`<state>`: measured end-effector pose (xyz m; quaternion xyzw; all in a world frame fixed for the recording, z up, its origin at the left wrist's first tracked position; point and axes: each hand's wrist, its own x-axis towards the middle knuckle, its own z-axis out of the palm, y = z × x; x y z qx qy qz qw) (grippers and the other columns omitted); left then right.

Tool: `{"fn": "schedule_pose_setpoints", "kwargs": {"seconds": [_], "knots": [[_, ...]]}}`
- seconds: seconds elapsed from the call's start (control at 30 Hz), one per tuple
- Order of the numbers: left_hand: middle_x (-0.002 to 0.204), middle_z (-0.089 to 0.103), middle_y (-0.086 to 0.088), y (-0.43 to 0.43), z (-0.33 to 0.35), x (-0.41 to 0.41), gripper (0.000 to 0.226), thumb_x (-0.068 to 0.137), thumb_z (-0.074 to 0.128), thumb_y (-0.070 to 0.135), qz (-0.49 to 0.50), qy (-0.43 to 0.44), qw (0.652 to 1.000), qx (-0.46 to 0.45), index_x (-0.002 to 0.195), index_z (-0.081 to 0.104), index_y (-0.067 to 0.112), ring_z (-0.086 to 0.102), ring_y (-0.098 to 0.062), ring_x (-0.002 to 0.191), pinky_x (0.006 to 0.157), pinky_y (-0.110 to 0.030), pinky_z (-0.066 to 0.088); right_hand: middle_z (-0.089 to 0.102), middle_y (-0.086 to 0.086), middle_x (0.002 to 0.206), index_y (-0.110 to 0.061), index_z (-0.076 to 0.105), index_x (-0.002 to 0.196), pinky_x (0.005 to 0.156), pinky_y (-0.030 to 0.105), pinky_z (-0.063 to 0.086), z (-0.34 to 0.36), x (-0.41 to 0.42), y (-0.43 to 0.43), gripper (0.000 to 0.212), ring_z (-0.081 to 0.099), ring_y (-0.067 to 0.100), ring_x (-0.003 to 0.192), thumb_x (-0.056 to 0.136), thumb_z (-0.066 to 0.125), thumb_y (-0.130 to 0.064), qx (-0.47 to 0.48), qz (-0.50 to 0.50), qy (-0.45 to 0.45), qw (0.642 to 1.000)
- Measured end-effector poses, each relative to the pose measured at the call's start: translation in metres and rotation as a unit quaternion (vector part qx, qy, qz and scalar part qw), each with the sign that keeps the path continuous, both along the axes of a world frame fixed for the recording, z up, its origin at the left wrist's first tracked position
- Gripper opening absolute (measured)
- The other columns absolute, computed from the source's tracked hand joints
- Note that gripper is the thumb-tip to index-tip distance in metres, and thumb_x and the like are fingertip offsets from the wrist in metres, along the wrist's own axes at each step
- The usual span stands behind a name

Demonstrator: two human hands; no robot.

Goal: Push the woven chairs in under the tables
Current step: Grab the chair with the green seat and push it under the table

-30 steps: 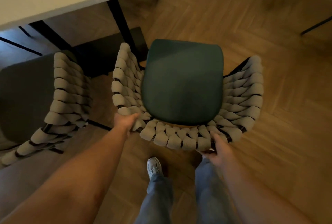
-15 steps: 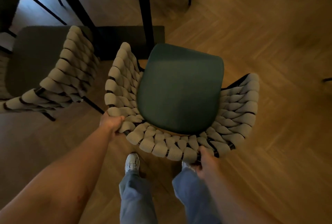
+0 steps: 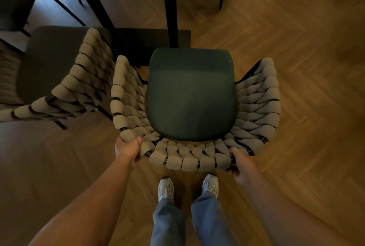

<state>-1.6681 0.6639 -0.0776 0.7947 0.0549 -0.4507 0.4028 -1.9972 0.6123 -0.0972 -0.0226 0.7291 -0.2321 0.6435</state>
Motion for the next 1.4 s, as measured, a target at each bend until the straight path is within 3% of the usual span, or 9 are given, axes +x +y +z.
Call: {"fn": "schedule_pose_setpoints", "kwargs": {"seconds": [0.13,0.2,0.3,0.37,0.47,0.63,0.87,1.03,1.4], "knots": [[0.127,0.06,-0.006,0.02,0.002,-0.011,0.083,0.077,0.083,0.037,0.034,0.094,0.993,-0.063,0.145,0.036,0.033,0.064,-0.032,0.109,0.08,-0.054,0.059,0.076,0.012,0.096,-0.028,0.061,0.109,0.057,0.048,0.06,0.005,-0.001,0.002,0.048,0.074,0.036,0.086,0.08,0.066,-0.066,-0.044,-0.026,-0.027,0.998],[0.127,0.061,-0.007,0.025,0.0,-0.025,0.084,0.074,0.085,0.031,0.029,0.163,0.982,-0.096,0.142,0.037,0.041,0.066,-0.035,0.11,0.077,-0.061,0.059,0.074,0.014,0.101,-0.028,0.059,0.118,0.06,0.05,0.06,0.011,-0.006,-0.001,0.063,0.072,0.037,0.089,0.078,0.057,-0.077,-0.054,-0.056,-0.021,0.997],[0.116,0.067,-0.011,0.026,-0.005,-0.039,0.054,0.081,0.077,0.004,0.035,0.18,0.975,-0.124,0.117,0.056,0.038,0.076,-0.028,0.086,0.058,-0.044,0.061,0.064,0.009,0.107,-0.023,0.046,0.136,0.058,0.04,0.056,0.018,-0.012,-0.011,0.061,0.065,0.03,0.093,0.087,0.065,-0.053,-0.064,-0.054,0.04,0.996],[0.111,0.066,-0.01,0.022,-0.008,-0.039,0.054,0.082,0.071,-0.004,0.031,0.162,0.978,-0.13,0.105,0.056,0.042,0.074,-0.027,0.083,0.054,-0.04,0.06,0.063,0.011,0.111,-0.017,0.046,0.138,0.056,0.038,0.052,0.018,-0.012,-0.016,0.054,0.063,0.027,0.091,0.091,0.068,-0.031,-0.078,-0.035,0.056,0.995],[0.121,0.063,-0.015,0.015,-0.011,-0.031,0.063,0.082,0.07,-0.007,0.01,0.137,0.981,-0.135,0.127,0.051,0.032,0.068,-0.035,0.1,0.06,-0.044,0.061,0.061,0.01,0.11,-0.025,0.044,0.134,0.058,0.039,0.053,0.017,-0.009,-0.018,0.044,0.063,0.026,0.091,0.095,0.063,-0.017,-0.097,-0.043,0.05,0.993],[0.126,0.06,-0.018,-0.009,-0.009,-0.015,0.067,0.082,0.072,-0.003,-0.023,0.12,0.986,-0.114,0.135,0.045,0.029,0.068,-0.038,0.1,0.062,-0.052,0.061,0.062,0.012,0.11,-0.022,0.049,0.126,0.058,0.045,0.054,0.015,0.002,-0.029,0.031,0.064,0.029,0.089,0.098,0.059,-0.015,-0.1,-0.059,0.036,0.993],[0.127,0.058,-0.018,-0.034,-0.012,-0.001,0.072,0.082,0.071,-0.003,-0.031,0.13,0.985,-0.111,0.136,0.042,0.034,0.067,-0.04,0.101,0.061,-0.053,0.06,0.063,0.008,0.099,-0.019,0.048,0.135,0.043,0.035,0.055,0.011,0.013,-0.045,0.04,0.066,0.028,0.083,0.097,0.06,-0.013,-0.11,-0.059,0.044,0.991],[0.124,0.058,-0.015,-0.052,-0.009,-0.001,0.071,0.082,0.07,-0.004,-0.03,0.124,0.986,-0.11,0.131,0.041,0.037,0.066,-0.04,0.103,0.07,-0.064,0.059,0.061,0.011,0.097,-0.019,0.046,0.132,0.048,0.039,0.054,0.01,0.014,-0.062,0.038,0.066,0.029,0.081,0.097,0.06,-0.014,-0.093,-0.045,0.047,0.994],[0.12,0.059,-0.015,-0.08,-0.008,-0.006,0.06,0.084,0.068,-0.004,-0.003,0.117,0.987,-0.108,0.123,0.044,0.034,0.067,-0.039,0.101,0.072,-0.06,0.06,0.058,0.01,0.099,-0.022,0.046,0.127,0.066,0.049,0.056,0.01,0.014,-0.101,0.035,0.064,0.033,0.085,0.097,0.059,-0.009,-0.122,-0.017,0.044,0.991]]}}
